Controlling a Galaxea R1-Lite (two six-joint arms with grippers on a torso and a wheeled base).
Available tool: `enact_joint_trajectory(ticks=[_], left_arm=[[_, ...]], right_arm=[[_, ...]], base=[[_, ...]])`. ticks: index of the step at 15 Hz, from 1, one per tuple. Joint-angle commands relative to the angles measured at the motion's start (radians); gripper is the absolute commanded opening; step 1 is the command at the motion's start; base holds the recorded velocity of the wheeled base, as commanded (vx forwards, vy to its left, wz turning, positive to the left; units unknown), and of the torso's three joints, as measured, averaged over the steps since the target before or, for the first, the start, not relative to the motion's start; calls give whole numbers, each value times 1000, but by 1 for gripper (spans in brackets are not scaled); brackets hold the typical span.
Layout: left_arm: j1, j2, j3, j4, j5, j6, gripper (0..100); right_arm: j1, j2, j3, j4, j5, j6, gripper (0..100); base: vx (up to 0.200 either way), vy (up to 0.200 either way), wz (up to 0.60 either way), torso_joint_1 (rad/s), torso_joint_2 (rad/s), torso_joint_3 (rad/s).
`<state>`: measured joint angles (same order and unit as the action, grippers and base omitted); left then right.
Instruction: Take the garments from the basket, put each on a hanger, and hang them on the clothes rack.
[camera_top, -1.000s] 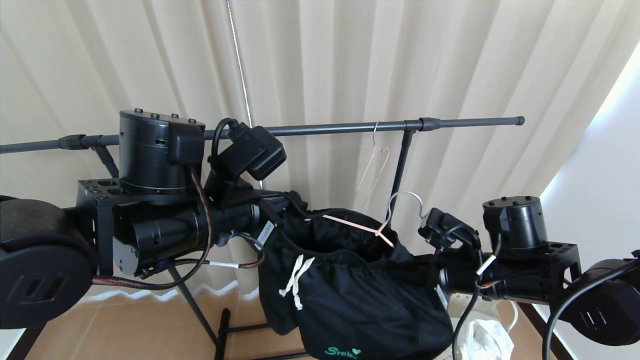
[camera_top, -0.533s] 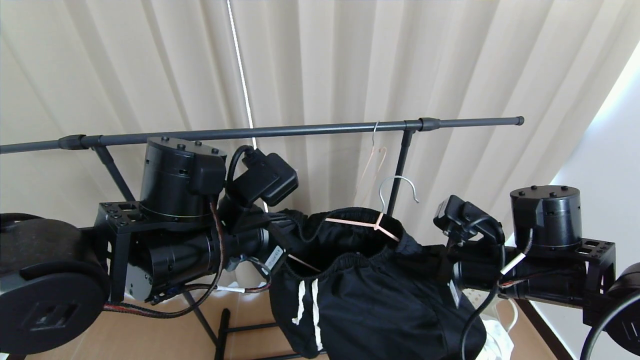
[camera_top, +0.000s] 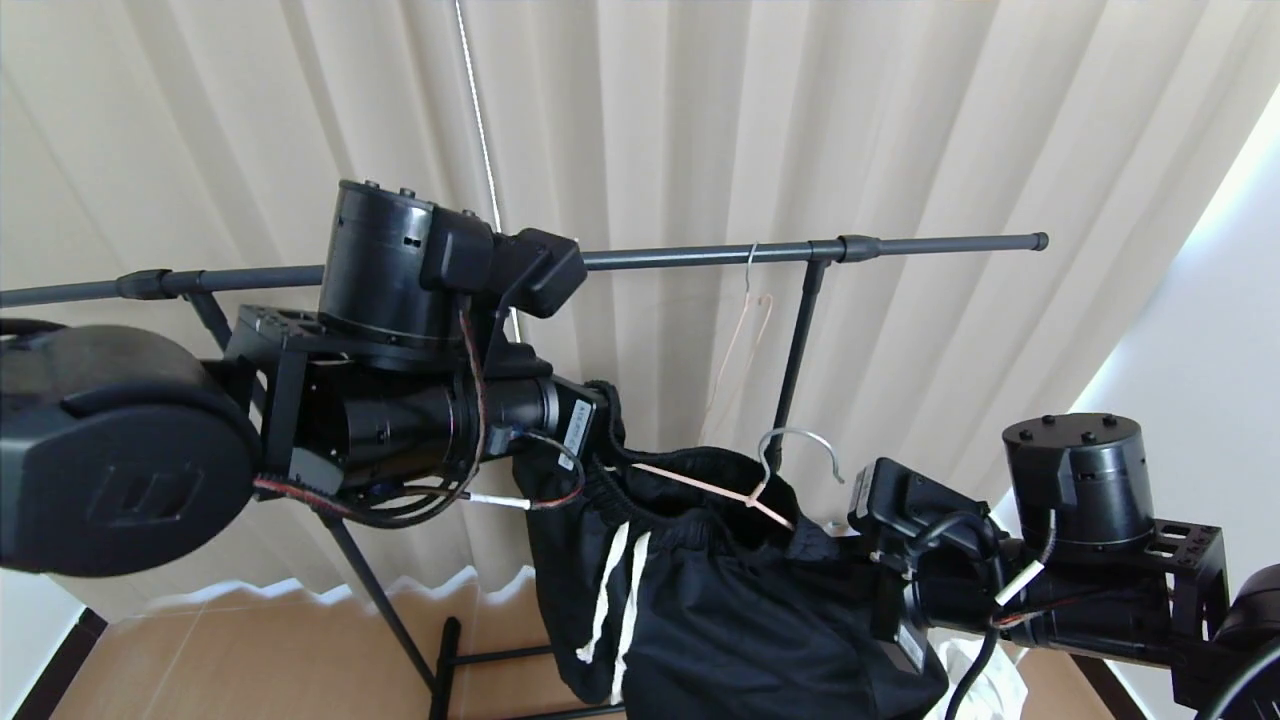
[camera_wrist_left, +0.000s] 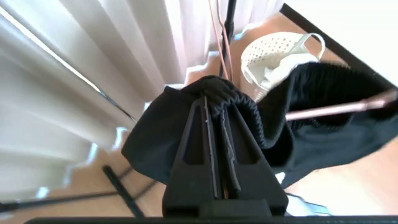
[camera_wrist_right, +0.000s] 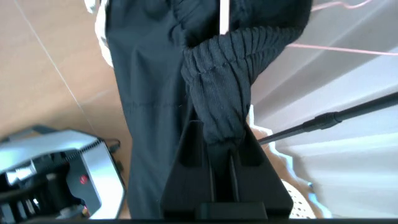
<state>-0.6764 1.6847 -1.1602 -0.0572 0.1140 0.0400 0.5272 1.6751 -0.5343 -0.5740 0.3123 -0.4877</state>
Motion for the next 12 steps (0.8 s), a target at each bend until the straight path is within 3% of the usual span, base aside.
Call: enact_joint_trajectory(ticks=[1, 5, 10, 12], left_arm=[[1, 20, -141, 117, 1, -78, 0], [32, 26, -239, 186, 1, -129, 0], [34, 21, -239, 204, 1, -127, 0], [14, 15, -184, 218, 1, -118, 0]], right_arm=[[0, 11, 19, 2, 1, -19, 0], [-3, 34, 27, 10, 1, -60, 0], [-4, 89, -9, 2, -47, -57, 0], [-4, 86, -58, -3, -61, 98, 0]], base=[[0, 0, 0, 0, 0, 0], [0, 0, 0, 0, 0, 0], [0, 0, 0, 0, 0, 0], [0, 0, 0, 0, 0, 0]])
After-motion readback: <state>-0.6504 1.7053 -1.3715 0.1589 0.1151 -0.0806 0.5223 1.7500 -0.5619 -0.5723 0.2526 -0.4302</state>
